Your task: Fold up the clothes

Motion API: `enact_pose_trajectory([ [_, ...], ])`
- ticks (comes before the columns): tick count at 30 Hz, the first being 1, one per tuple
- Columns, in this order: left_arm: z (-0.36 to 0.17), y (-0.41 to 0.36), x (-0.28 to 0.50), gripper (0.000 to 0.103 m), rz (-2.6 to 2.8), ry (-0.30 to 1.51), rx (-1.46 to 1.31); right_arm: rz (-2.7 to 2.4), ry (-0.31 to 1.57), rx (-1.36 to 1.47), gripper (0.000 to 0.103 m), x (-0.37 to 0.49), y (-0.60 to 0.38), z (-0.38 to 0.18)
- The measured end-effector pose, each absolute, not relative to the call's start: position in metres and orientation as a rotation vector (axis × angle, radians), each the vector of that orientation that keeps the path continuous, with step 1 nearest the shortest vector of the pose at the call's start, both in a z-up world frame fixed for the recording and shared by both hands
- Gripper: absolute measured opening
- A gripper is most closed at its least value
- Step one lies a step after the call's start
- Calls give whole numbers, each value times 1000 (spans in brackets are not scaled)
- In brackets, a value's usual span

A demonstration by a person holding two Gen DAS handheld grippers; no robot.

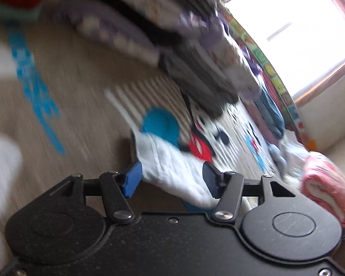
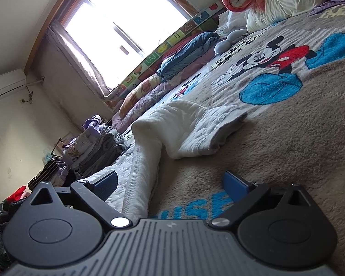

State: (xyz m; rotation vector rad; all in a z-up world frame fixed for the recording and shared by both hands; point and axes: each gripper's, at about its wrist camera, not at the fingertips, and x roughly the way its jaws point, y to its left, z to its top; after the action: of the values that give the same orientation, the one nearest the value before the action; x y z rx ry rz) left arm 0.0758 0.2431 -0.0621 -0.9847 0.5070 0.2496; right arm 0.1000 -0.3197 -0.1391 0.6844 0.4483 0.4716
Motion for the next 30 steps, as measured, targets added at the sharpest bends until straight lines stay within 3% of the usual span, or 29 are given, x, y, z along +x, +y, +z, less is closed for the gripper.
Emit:
enact_pose_trajectory([
  [10, -102, 215, 73, 56, 113, 605, -1289, 481, 439, 692, 98, 98, -321, -140],
  [22, -130, 238, 81, 55, 172, 446, -1420, 493, 436, 693, 100, 97, -320, -139],
  [24, -126, 244, 87, 44, 173, 449, -1360, 495, 435, 692, 100, 97, -320, -139],
  [26, -116, 249, 96, 22, 183, 462, -1242, 497, 434, 692, 101, 97, -319, -139],
  [28, -103, 250, 108, 12, 181, 465, -1084, 499, 433, 692, 101, 97, -319, -139],
  [30, -86, 243, 129, 10, 165, 460, -932, 501, 433, 692, 101, 97, -319, -139],
])
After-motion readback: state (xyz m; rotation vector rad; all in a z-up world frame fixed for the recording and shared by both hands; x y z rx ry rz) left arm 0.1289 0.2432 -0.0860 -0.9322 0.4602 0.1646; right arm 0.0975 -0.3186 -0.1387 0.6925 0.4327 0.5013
